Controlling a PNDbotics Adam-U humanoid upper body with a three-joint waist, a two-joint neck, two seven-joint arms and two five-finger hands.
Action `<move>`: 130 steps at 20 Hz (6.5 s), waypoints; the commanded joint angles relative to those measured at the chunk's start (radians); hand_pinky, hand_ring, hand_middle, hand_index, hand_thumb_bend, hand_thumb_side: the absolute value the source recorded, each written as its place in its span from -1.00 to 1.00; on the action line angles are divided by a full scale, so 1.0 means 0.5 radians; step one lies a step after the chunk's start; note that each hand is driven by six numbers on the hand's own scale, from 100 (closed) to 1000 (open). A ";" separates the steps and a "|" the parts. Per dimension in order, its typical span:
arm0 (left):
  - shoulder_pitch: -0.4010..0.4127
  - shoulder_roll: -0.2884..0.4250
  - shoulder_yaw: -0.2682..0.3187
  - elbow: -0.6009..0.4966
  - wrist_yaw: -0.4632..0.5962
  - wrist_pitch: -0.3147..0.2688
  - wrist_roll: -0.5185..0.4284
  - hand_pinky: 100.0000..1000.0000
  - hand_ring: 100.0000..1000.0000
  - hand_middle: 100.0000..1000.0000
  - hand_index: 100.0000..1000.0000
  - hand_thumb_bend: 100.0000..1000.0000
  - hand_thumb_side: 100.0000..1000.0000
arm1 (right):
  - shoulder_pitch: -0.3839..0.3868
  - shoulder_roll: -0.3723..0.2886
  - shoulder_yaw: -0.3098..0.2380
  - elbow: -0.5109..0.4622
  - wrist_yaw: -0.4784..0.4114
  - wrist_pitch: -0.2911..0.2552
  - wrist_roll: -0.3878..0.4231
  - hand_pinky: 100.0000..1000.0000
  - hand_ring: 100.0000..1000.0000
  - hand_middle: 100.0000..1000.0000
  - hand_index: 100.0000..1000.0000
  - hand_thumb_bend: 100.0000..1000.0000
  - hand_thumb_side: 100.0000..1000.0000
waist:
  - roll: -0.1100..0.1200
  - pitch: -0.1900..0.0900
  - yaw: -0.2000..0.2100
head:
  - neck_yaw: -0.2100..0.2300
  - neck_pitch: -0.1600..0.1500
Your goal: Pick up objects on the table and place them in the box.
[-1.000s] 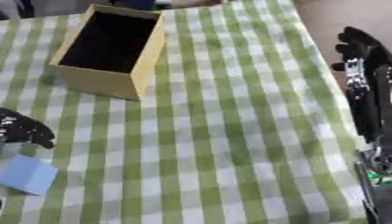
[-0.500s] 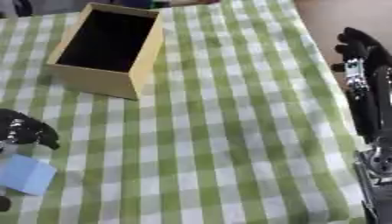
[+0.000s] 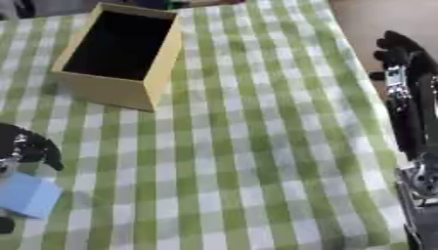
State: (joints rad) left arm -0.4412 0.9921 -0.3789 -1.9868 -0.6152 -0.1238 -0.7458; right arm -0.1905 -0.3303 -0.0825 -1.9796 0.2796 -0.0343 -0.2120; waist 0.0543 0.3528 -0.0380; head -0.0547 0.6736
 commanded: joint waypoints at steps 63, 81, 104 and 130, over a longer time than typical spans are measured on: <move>-1.603 -0.948 0.272 1.863 -0.749 -0.049 0.553 -0.24 -0.20 -0.20 -0.08 -0.78 -1.00 | -0.049 -0.020 0.045 -0.041 -0.040 -0.005 0.083 0.28 0.60 0.55 0.77 -1.00 1.00 | 0.125 0.010 -0.250 | 0.148 -0.097; -1.543 -0.973 0.291 1.994 -0.888 -0.243 0.747 0.47 0.54 0.50 0.66 0.35 -0.68 | -0.045 0.003 0.040 -0.041 -0.040 0.008 0.083 0.28 0.60 0.55 0.77 -1.00 1.00 | 0.115 0.031 -0.253 | 0.189 -0.105; -1.431 -0.773 0.367 1.370 -0.449 -0.033 0.704 0.33 0.36 0.33 0.47 -0.39 -0.78 | -0.018 -0.008 0.028 -0.041 -0.039 0.028 0.075 0.28 0.60 0.55 0.77 -1.00 1.00 | 0.090 -0.065 -0.189 | 0.139 -0.059; 0.113 -0.686 0.930 -0.026 0.658 -0.113 2.189 0.34 0.38 0.41 0.55 -0.40 -0.07 | -0.096 -0.031 -0.084 -0.041 -0.038 -0.070 -0.130 0.28 0.58 0.53 0.75 -1.00 1.00 | -0.015 -0.059 -0.040 | 0.074 -0.050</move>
State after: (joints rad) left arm -0.3802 0.6425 0.0631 -1.9835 -0.3042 -0.1567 0.3141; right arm -0.2294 -0.3228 -0.1136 -1.9796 0.2667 -0.0642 -0.2658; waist 0.0474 0.3396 -0.0589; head -0.0134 0.6513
